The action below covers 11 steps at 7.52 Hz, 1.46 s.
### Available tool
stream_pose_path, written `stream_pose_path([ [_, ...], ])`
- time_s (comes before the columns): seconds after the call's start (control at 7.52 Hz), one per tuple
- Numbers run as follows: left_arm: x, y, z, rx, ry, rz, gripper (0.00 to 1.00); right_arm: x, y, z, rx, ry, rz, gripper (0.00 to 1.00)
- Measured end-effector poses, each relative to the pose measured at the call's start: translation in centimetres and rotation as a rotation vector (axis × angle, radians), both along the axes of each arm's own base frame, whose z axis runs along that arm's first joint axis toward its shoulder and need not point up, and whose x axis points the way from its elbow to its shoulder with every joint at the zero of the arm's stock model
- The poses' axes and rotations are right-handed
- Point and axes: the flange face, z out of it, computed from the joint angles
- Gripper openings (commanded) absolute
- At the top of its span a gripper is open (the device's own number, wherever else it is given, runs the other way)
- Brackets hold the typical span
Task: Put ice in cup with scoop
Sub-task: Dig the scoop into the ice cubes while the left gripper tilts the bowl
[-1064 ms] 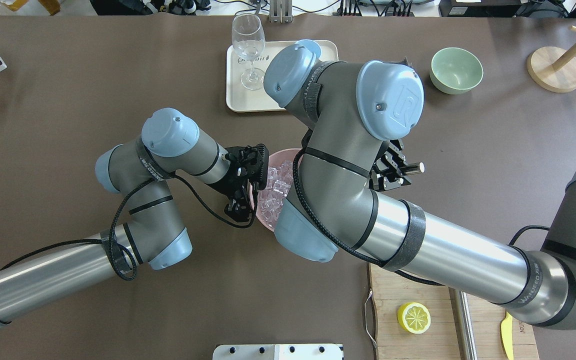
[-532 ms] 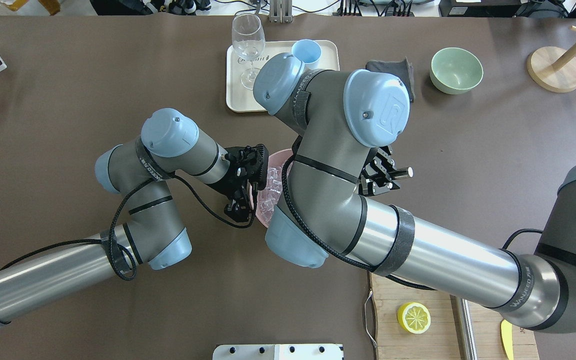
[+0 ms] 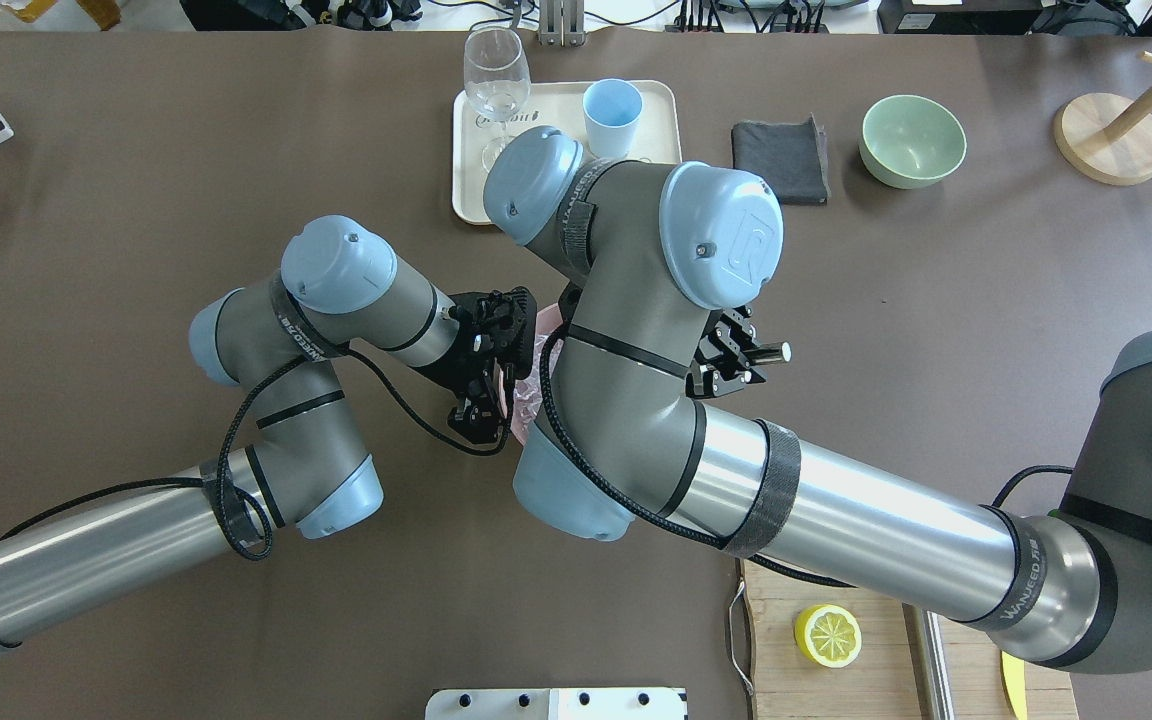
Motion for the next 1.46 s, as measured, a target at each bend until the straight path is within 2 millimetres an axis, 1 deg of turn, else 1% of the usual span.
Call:
stream_pose_path([
  [0.53,0.0,0.0,0.2,0.001,-0.002,-0.001,0.98,-1.6,0.2,0.1,0.033,-0.07,0.067,0.0],
  [0.8,-0.3,-0.2,0.7,-0.005,-0.008,-0.002,0.98,-2.4,0.5,0.2,0.045,-0.103,0.113,0.0],
  [1.06,-1.9,-1.0,2.0,-0.023,-0.012,0.003,0.98,-2.9,0.6,0.2,0.053,-0.135,0.15,0.0],
  [1.33,-3.3,-0.9,3.0,-0.029,-0.012,0.004,0.98,-2.8,0.7,0.3,0.057,-0.16,0.179,0.0],
  [1.46,-3.7,-0.8,3.2,-0.029,-0.012,0.004,0.98,-2.5,0.9,0.5,0.057,-0.168,0.19,0.0],
])
